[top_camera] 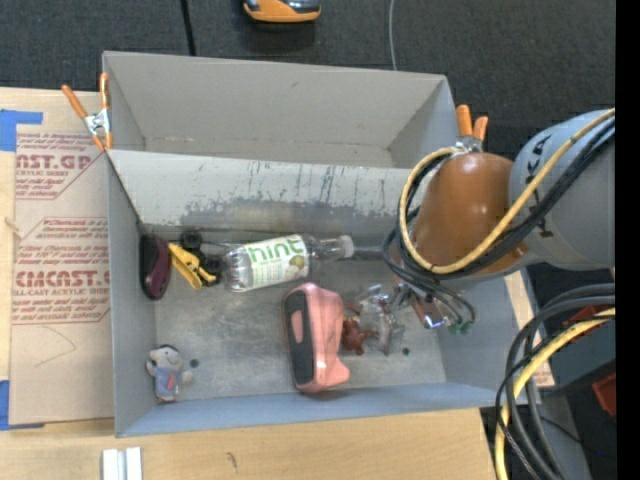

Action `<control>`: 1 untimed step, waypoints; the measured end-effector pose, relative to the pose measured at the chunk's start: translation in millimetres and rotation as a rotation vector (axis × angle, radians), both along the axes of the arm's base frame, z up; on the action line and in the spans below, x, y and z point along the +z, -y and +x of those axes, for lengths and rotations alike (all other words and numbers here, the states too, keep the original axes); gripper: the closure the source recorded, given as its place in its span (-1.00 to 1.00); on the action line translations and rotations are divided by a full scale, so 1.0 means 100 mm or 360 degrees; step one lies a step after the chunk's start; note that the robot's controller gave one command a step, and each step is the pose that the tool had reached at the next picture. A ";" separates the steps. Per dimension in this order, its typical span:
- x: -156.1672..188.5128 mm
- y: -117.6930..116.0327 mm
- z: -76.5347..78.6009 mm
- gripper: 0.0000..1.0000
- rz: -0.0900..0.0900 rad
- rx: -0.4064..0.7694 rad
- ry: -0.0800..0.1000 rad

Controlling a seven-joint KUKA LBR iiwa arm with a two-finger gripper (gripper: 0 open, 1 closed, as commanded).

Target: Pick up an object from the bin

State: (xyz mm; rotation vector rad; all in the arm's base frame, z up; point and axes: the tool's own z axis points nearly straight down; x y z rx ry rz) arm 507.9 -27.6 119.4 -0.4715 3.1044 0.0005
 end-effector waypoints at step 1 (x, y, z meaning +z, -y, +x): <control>0.18 0.11 0.08 1.00 0.0000 0.0017 -0.0002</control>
Offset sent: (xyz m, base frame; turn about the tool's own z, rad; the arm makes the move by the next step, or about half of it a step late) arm -0.0271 -0.0190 0.0425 -0.0526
